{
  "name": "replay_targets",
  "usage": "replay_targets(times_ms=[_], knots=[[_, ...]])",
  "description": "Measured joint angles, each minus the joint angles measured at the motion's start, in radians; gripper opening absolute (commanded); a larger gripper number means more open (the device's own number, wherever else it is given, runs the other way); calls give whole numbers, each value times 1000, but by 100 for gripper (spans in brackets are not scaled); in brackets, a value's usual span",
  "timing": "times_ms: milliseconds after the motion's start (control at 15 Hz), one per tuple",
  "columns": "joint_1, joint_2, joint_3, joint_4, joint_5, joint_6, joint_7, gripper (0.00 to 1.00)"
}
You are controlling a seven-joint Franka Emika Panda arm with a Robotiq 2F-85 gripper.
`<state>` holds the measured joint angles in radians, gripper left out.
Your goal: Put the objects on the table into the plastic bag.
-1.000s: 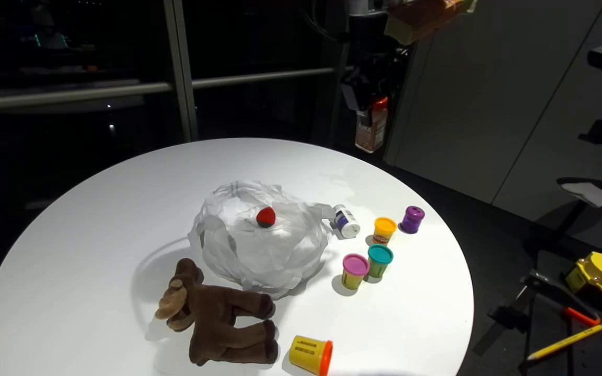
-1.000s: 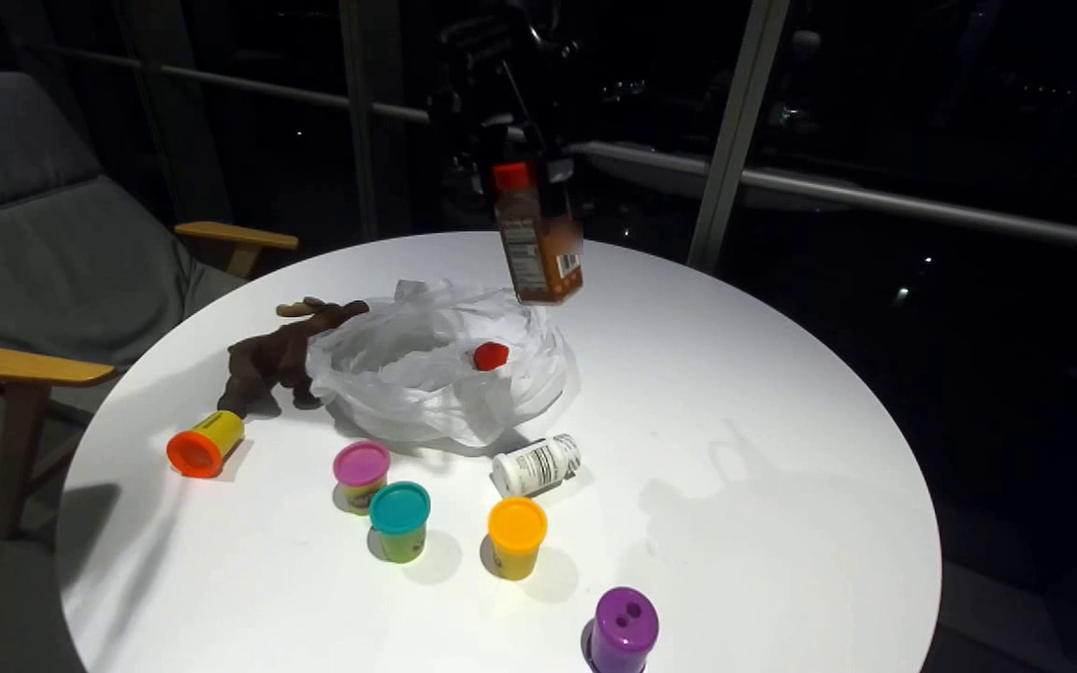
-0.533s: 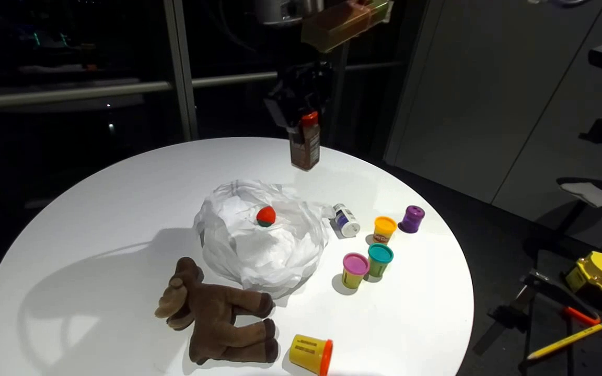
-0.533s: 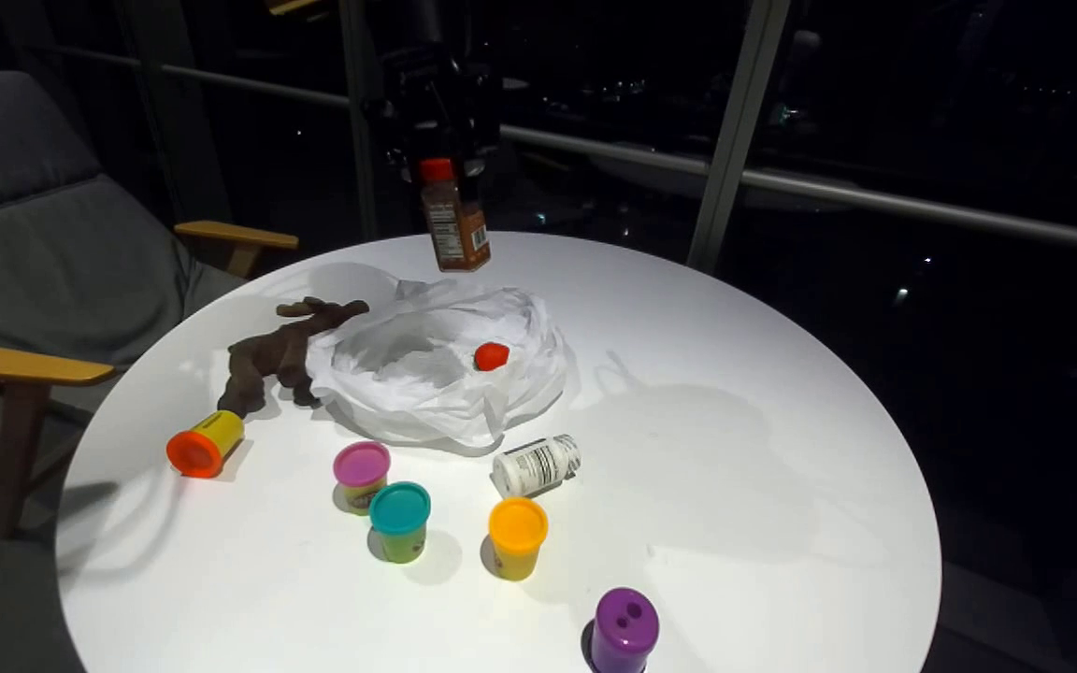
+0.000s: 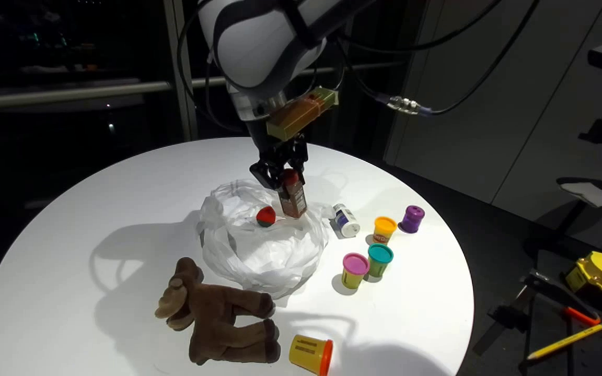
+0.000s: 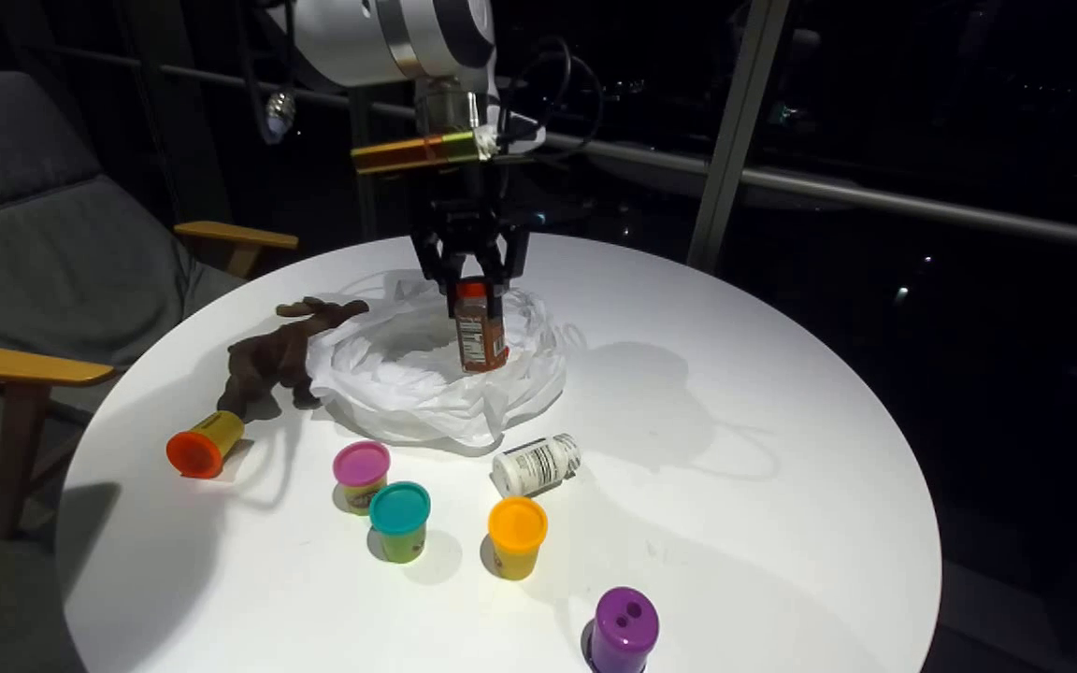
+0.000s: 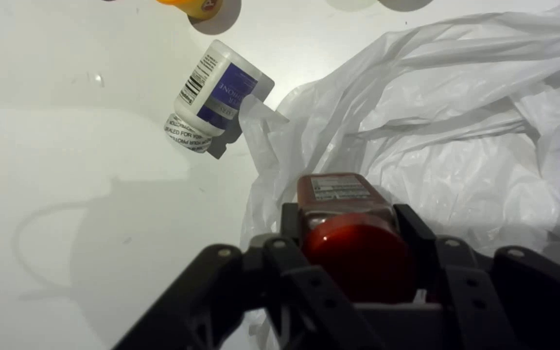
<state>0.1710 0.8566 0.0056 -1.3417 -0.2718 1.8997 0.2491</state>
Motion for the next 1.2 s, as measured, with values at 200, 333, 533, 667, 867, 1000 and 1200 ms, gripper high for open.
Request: replay_targets(times_ms=[200, 333, 533, 667, 867, 1000, 1200], knots=[[-28, 93, -15, 121, 31, -9, -38, 25], [-53, 128, -16, 180, 57, -15, -71, 25], [-77, 149, -15, 225, 86, -31, -119, 25], [-84, 151, -15, 228, 97, -36, -146, 25], [-83, 157, -11, 220, 99, -39, -184, 25], [-77, 158, -7, 207, 99, -37, -207, 25], [-59, 158, -6, 191, 98, -25, -226, 25]])
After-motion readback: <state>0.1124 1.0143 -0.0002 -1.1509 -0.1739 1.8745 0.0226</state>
